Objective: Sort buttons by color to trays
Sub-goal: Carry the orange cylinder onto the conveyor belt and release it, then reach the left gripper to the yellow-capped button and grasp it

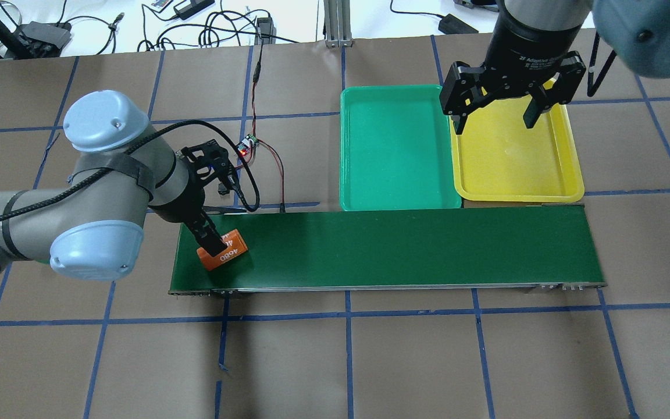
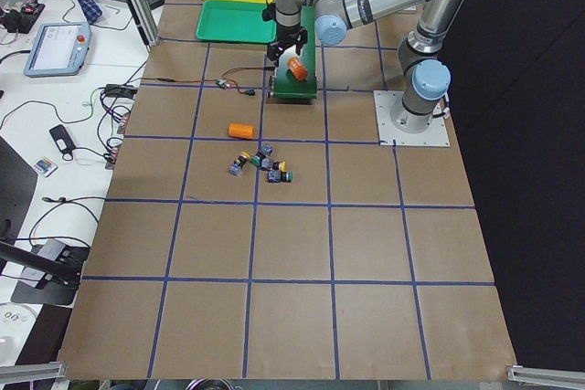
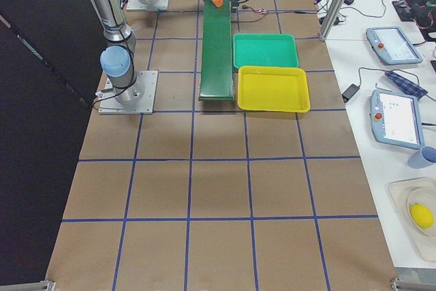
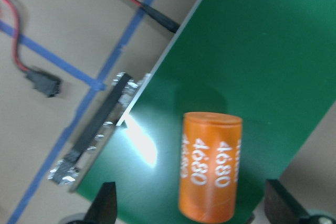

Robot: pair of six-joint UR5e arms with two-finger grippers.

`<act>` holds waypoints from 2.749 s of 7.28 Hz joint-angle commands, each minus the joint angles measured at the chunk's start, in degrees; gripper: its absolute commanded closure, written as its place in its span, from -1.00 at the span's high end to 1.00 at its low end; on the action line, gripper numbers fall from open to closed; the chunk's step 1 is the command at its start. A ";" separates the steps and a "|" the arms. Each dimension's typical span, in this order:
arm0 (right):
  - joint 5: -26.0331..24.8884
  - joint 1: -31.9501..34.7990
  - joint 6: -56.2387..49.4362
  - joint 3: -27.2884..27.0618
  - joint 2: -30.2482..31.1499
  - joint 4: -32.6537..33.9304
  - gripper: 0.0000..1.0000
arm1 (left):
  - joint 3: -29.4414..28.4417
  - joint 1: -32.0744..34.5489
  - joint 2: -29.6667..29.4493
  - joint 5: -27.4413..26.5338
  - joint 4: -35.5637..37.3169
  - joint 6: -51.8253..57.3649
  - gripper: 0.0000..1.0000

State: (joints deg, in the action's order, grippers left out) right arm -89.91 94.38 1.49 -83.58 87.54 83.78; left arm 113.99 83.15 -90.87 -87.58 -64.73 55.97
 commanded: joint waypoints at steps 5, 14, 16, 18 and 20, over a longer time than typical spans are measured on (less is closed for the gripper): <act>0.09 0.10 0.00 0.00 0.09 0.06 1.00 | -27.80 -19.06 -24.92 -1.19 -0.05 -2.94 1.00; 0.09 0.10 0.00 0.00 -0.09 -0.02 1.00 | -27.25 -20.92 -35.07 -5.41 0.39 -4.38 1.00; 0.09 0.01 -0.09 0.00 -0.09 -0.02 1.00 | -26.19 -21.01 -35.16 -5.67 0.48 -4.38 1.00; 0.09 -0.08 -0.09 0.00 -0.09 -0.02 1.00 | -26.01 -21.01 -35.25 -5.76 0.39 -4.38 1.00; 0.09 -0.08 -0.09 0.00 -0.09 -0.02 1.00 | -23.39 -21.97 -35.08 -5.68 0.57 -4.20 1.00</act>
State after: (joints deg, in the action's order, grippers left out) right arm -89.83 94.32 1.41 -83.58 87.45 83.76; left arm 89.07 61.86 -126.06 -93.32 -64.29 51.70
